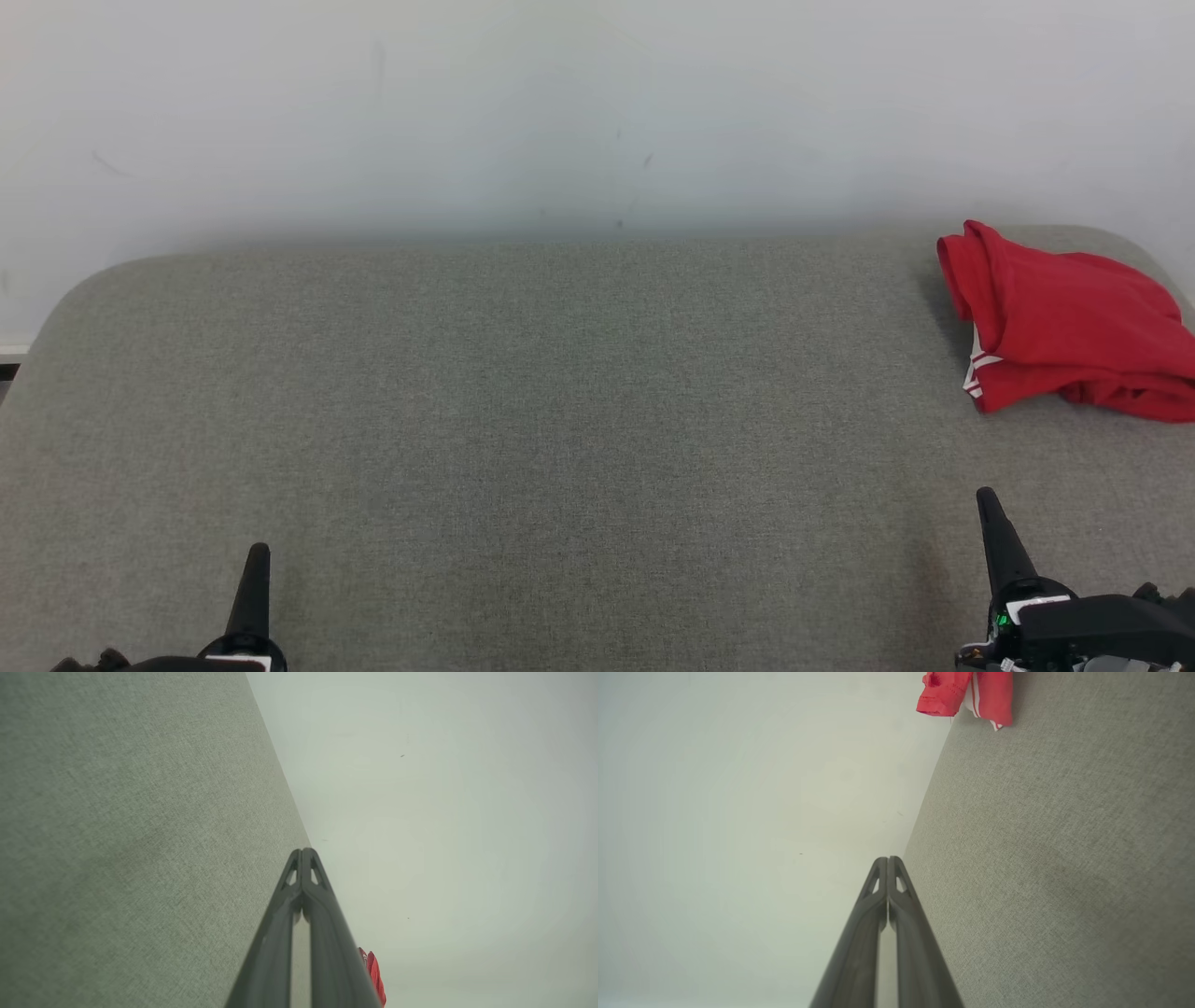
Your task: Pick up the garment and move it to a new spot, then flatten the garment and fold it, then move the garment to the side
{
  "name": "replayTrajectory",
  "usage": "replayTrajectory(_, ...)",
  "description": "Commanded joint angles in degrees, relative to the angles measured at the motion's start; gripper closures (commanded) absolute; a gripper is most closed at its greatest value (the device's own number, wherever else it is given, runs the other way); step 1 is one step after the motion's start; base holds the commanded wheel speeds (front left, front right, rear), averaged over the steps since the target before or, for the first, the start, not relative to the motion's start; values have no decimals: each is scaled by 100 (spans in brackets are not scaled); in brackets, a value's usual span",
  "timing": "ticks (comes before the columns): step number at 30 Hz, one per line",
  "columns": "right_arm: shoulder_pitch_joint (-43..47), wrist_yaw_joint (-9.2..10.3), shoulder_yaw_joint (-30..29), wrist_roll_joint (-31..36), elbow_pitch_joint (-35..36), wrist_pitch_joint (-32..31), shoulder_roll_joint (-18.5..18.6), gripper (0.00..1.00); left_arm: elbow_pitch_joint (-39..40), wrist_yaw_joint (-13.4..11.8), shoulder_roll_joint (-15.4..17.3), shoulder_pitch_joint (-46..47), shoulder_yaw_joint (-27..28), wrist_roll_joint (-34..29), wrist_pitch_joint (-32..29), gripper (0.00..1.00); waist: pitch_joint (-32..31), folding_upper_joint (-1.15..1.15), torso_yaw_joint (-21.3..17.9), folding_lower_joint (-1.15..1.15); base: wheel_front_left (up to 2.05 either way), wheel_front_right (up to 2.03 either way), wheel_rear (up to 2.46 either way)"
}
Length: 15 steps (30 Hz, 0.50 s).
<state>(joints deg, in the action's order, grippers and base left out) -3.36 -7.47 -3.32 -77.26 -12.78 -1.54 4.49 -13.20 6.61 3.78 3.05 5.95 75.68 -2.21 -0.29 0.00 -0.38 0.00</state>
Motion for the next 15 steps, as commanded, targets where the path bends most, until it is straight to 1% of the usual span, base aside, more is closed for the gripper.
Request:
replayTrajectory(1, -76, -3, -31, -122, 18, -25, -13, 100, 17, 40, -10, 121, 22, 136, -37, 100, 1, 0, 1, 0, 0, 0, 0)
replayTrajectory(15, -171, -4, -114, -781, -41, -202, -46, 100, -32, 59, -50, 221, 43, 818, -217, 100, 19, 0, 16, 0, 0, 0, 0)
